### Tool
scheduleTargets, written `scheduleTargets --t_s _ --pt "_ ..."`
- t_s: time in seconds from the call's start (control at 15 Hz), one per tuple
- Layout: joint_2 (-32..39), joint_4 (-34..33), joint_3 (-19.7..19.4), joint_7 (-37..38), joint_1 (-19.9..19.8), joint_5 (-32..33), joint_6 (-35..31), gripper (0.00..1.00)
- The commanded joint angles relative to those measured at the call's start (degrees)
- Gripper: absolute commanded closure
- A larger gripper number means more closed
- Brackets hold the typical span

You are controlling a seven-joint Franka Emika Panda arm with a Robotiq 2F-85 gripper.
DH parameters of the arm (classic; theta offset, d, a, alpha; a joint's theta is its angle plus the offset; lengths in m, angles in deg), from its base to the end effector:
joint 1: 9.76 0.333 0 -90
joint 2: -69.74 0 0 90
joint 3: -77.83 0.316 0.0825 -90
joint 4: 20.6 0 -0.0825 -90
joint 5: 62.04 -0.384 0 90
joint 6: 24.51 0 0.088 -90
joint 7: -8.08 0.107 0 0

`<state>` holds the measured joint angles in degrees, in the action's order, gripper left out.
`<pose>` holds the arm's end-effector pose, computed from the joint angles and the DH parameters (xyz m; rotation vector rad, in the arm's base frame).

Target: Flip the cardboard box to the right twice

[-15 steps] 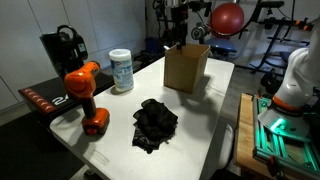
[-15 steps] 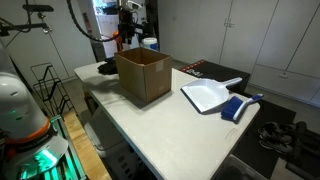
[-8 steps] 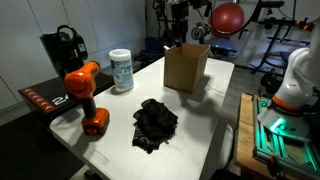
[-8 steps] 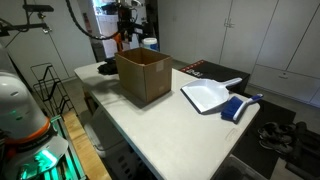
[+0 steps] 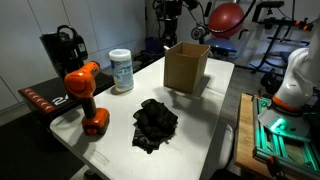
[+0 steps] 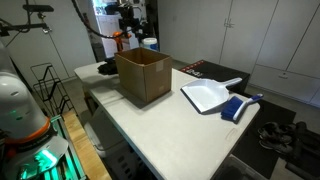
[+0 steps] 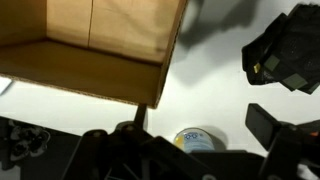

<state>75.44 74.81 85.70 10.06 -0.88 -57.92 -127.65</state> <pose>0.5751 0.1634 0.5431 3.0622 0.4190 0.0698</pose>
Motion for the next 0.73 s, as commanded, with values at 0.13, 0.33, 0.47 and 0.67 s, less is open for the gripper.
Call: scheduleTargets --t_s 0.13,0.33,0.47,0.67 --pt "1.51 -1.13 0.51 -4.91 0.33 0.28 -4.06 0.00" --pt "1.69 -1.25 0.51 -5.18 0.30 0.28 -4.40 0.00" --pt "1.64 -1.25 0.51 -5.18 0.29 0.28 -4.40 0.00" --pt "1.63 -1.25 0.51 -5.18 0.29 0.28 -4.40 0.00"
